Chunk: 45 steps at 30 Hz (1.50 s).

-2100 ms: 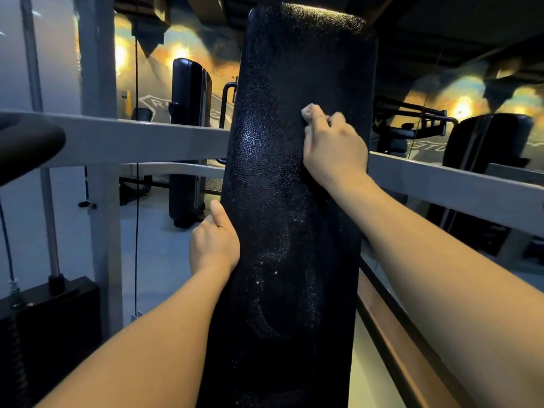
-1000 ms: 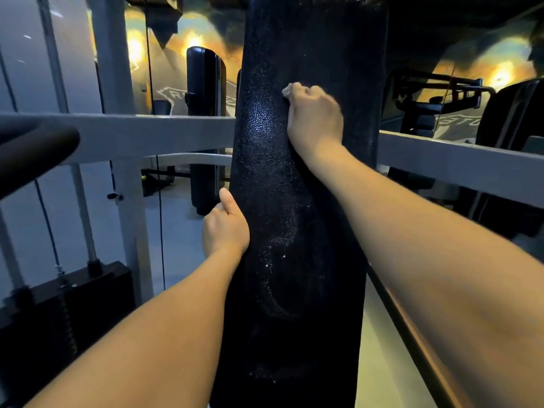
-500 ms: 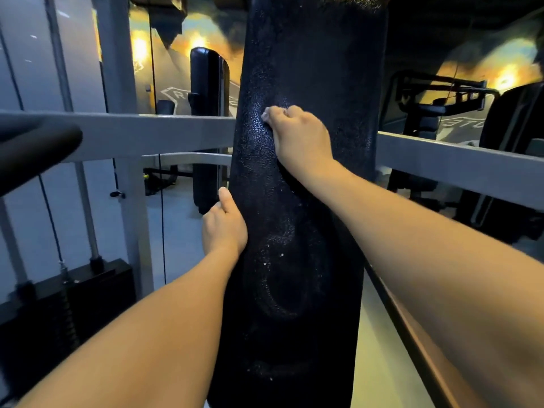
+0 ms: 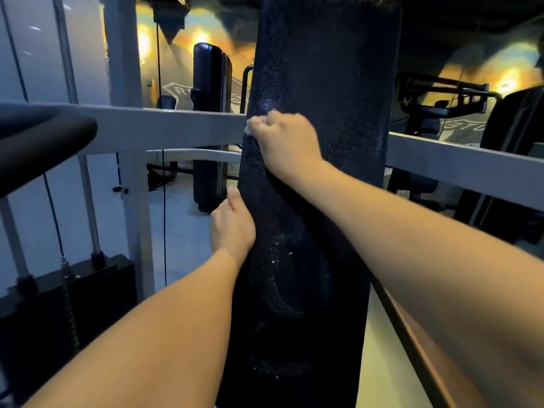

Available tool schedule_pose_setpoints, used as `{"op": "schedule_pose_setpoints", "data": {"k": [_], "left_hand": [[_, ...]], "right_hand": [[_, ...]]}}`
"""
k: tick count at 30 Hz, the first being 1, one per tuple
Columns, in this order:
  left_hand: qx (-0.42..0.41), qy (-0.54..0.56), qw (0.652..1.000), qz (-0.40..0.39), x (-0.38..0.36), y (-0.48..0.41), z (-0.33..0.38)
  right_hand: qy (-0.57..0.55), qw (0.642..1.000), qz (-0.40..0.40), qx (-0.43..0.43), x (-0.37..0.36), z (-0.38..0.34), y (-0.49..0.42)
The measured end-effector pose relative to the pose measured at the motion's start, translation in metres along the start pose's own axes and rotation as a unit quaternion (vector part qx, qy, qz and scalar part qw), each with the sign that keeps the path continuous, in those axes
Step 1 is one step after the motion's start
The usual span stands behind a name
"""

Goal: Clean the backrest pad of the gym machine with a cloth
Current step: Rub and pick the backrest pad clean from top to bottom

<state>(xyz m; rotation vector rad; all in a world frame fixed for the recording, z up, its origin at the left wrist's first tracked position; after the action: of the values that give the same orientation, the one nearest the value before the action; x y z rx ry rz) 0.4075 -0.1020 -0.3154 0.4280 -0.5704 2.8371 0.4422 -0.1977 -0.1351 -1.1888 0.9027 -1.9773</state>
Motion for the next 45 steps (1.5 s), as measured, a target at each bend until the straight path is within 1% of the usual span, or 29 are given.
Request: {"op": "schedule_pose_setpoints", "data": {"k": [2, 4, 6, 7, 9, 11, 12, 14, 17, 18, 19, 20, 21, 23, 25, 26, 27, 29, 31, 32, 34, 36, 37, 39, 40, 41, 43, 44, 45], "left_hand": [[-0.010, 0.004, 1.000, -0.004, -0.001, -0.002, 0.001], [-0.010, 0.008, 1.000, -0.009, -0.001, -0.002, 0.002], [-0.009, 0.011, 1.000, -0.012, 0.000, -0.002, 0.002], [-0.009, 0.010, 1.000, -0.012, 0.000, -0.002, 0.001], [-0.006, 0.007, 1.000, -0.012, 0.000, -0.001, 0.000], [-0.007, 0.008, 1.000, -0.012, 0.001, -0.001, -0.001], [-0.009, 0.010, 1.000, -0.012, 0.001, -0.002, 0.000], [-0.011, 0.014, 1.000, -0.012, 0.002, -0.001, 0.001], [-0.017, 0.019, 0.999, -0.025, 0.000, -0.003, 0.001], [-0.019, 0.019, 0.999, -0.027, -0.002, -0.004, 0.001], [-0.019, 0.017, 0.999, -0.024, -0.003, -0.004, 0.000], [-0.017, 0.011, 1.000, -0.021, -0.003, -0.004, 0.001], [-0.015, 0.003, 1.000, -0.018, -0.003, -0.005, 0.001], [-0.014, -0.006, 1.000, -0.012, -0.002, -0.004, 0.002], [-0.016, -0.014, 1.000, -0.006, 0.000, -0.003, 0.003], [-0.014, -0.019, 1.000, -0.004, 0.000, -0.003, 0.003], [-0.012, -0.024, 1.000, 0.000, 0.000, -0.004, 0.002], [-0.013, -0.030, 0.999, 0.003, -0.001, -0.005, 0.000], [-0.010, -0.037, 0.999, 0.004, -0.001, -0.004, 0.000], [-0.007, -0.040, 0.999, 0.003, -0.001, -0.002, 0.000], [-0.002, -0.045, 0.999, 0.002, 0.000, 0.001, 0.002], [0.000, -0.052, 0.999, 0.005, 0.001, 0.003, 0.004], [0.001, -0.054, 0.999, 0.007, 0.001, 0.003, 0.004], [0.001, -0.056, 0.998, 0.008, 0.001, 0.002, 0.004], [0.002, -0.057, 0.998, 0.008, 0.000, 0.003, 0.004], [0.001, -0.058, 0.998, 0.009, 0.000, 0.004, 0.004], [0.000, -0.059, 0.998, 0.007, -0.001, 0.005, 0.004], [-0.002, -0.060, 0.998, 0.007, -0.001, 0.005, 0.004], [-0.004, -0.060, 0.998, 0.007, -0.001, 0.005, 0.005]], "right_hand": [[-0.023, 0.995, -0.034, 0.086, -0.014, -0.030, 0.028], [-0.019, 0.982, -0.082, 0.167, -0.019, -0.045, 0.042], [0.022, 0.974, -0.091, 0.205, -0.018, -0.038, 0.024], [0.044, 0.977, -0.080, 0.192, -0.017, -0.028, 0.006], [0.069, 0.990, -0.049, 0.114, -0.011, -0.006, -0.028], [0.057, 0.997, -0.026, 0.038, -0.011, 0.000, -0.039], [0.049, 0.998, -0.027, 0.022, -0.015, -0.006, -0.033], [0.028, 0.997, -0.051, 0.047, -0.022, -0.026, -0.004], [0.025, 0.986, -0.074, 0.150, -0.021, -0.047, 0.037], [0.044, 0.982, -0.068, 0.172, -0.015, -0.042, 0.035], [0.069, 0.982, -0.048, 0.167, -0.006, -0.027, 0.028], [0.088, 0.987, -0.016, 0.133, 0.004, -0.003, 0.019], [0.104, 0.991, 0.013, 0.080, 0.017, 0.025, 0.011], [0.147, 0.988, 0.040, -0.038, 0.035, 0.072, 0.007], [0.150, 0.978, 0.048, -0.136, 0.032, 0.082, 0.016], [0.126, 0.978, 0.050, -0.158, 0.024, 0.074, 0.020], [0.101, 0.981, 0.058, -0.158, 0.017, 0.058, 0.023], [0.076, 0.991, 0.036, -0.101, 0.002, 0.028, 0.030], [0.068, 0.997, -0.002, -0.037, 0.001, 0.031, 0.037], [0.072, 0.997, -0.007, -0.036, 0.008, 0.048, 0.040], [0.113, 0.989, 0.010, -0.090, 0.031, 0.093, 0.046], [0.164, 0.974, 0.020, -0.154, 0.044, 0.124, 0.053], [0.152, 0.969, 0.025, -0.192, 0.042, 0.130, 0.055], [0.103, 0.962, 0.053, -0.248, 0.039, 0.113, 0.051], [0.079, 0.963, 0.054, -0.252, 0.031, 0.095, 0.048], [0.066, 0.969, 0.042, -0.235, 0.021, 0.074, 0.046], [0.037, 0.989, -0.017, -0.142, -0.007, 0.042, 0.046], [0.030, 0.993, -0.034, -0.107, -0.009, 0.044, 0.047], [0.039, 0.994, -0.037, -0.090, -0.003, 0.055, 0.050]]}}
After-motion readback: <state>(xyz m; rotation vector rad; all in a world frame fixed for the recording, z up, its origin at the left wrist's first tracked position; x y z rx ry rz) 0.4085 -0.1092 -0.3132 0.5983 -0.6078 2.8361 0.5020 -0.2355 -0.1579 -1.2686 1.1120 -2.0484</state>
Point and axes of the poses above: each hand's wrist, its own y-axis away from the middle knuckle, its own x-axis out of the back of the hand, z = x × y, the point moved 10 cm from there along -y, towards the middle knuckle, and after that the axes turned 11 degrees about -y, right-handed, at the moved point
